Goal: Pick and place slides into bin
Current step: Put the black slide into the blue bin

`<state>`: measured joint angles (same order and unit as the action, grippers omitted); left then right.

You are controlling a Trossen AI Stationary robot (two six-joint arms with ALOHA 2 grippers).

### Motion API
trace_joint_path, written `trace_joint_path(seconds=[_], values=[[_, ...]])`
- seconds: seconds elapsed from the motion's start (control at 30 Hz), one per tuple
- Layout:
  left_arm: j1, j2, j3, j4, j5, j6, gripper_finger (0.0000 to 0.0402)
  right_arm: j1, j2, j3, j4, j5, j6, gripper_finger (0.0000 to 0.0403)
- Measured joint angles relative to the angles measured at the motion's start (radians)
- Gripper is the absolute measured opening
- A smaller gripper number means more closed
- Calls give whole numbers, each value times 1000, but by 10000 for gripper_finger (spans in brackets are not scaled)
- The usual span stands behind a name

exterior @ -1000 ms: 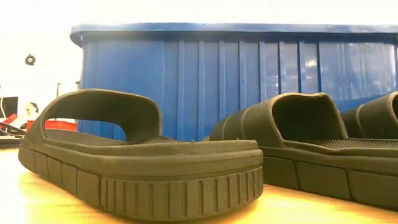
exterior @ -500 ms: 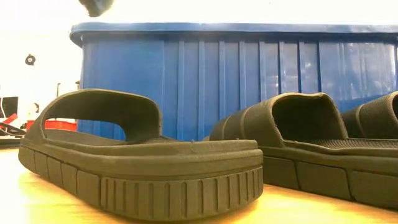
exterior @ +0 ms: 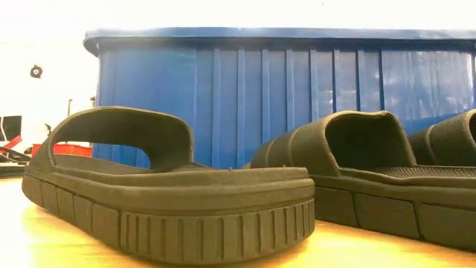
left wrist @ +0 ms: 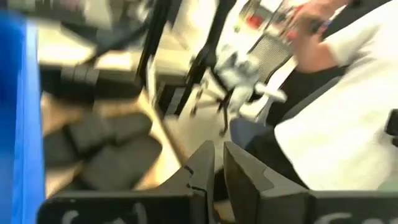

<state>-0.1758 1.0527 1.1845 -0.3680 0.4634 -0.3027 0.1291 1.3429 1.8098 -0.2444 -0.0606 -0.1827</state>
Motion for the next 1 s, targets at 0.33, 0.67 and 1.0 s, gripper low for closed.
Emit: trace_joint_path(seconds=[0.33,0.67,1.0], values=[[-24,-22,-6,291,31,50,163,8,18,75,-126,-28,4,128],[-20,41,-4,663,24,-31,246,48,16,104,-149,-175,297,228],[-18,90,37,569,-352,2,246,48,-40,104,-255,-177,224,226]])
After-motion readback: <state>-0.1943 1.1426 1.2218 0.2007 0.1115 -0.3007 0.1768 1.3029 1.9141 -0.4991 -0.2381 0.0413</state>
